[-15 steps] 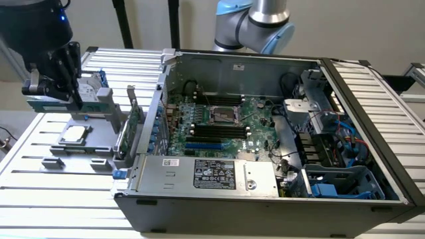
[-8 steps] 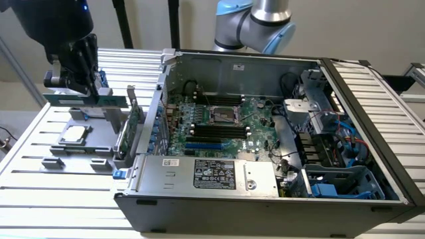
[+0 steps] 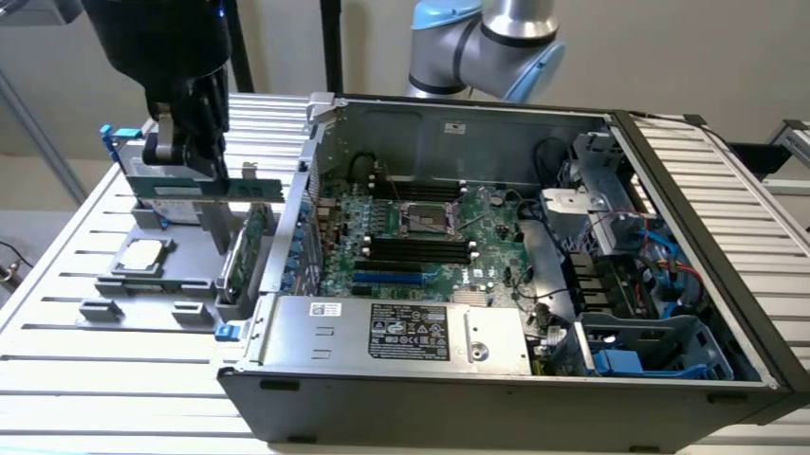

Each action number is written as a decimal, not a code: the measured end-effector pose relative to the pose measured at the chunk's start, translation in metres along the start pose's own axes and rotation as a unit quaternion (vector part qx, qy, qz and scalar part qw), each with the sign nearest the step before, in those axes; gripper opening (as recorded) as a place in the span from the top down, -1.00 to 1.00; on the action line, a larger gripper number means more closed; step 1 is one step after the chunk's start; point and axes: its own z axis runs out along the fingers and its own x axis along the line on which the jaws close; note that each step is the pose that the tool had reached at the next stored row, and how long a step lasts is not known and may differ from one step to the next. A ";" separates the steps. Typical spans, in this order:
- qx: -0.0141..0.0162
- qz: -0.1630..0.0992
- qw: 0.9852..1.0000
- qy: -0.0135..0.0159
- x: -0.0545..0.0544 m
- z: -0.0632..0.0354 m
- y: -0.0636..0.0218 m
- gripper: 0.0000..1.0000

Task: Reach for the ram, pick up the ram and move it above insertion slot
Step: 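Pick up the ram and move it above insertion slot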

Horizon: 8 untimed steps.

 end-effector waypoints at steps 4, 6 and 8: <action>0.000 0.000 1.000 -0.003 0.001 -0.0012 -0.0184 0.73; 0.000 0.000 1.000 -0.004 0.002 -0.0017 -0.0274 0.73; 0.000 0.000 1.000 -0.004 0.002 -0.0022 -0.0364 0.73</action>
